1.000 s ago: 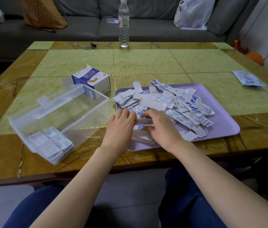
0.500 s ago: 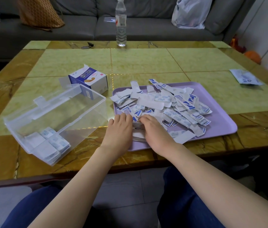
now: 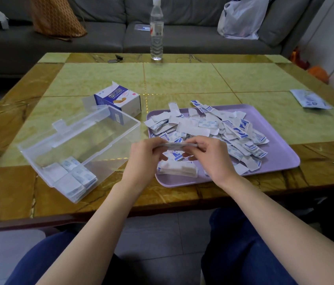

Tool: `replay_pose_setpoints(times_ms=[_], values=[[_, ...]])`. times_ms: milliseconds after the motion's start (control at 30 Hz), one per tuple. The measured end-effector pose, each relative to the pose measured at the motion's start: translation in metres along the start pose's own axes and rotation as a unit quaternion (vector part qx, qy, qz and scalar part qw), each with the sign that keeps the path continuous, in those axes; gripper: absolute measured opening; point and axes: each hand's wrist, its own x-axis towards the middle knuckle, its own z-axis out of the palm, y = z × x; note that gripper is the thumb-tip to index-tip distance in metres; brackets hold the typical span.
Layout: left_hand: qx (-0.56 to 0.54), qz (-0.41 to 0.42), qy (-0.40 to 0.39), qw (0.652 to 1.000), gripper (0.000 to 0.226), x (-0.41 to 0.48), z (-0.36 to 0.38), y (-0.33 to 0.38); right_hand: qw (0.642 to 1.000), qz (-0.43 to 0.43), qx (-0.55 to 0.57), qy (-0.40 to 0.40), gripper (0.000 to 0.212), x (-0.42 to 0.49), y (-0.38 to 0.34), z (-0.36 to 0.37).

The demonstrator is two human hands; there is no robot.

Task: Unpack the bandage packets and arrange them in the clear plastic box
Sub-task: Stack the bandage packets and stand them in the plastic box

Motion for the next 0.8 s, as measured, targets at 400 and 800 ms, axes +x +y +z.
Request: replay_pose_setpoints(times_ms=[400,800], values=[[0.141,0.098,0.061,0.983,0.016,-0.021,-0.036,-0.010,0.988,-0.119,-0.097,0.022,0.014,-0.019,-0.014,0.022],[0.190,0.187,0.211,0.940,0.013,-0.043,-0.101,-0.009,0.961,-0.250,-0.112,-0.026,0.018,-0.003,-0.099,0.065]])
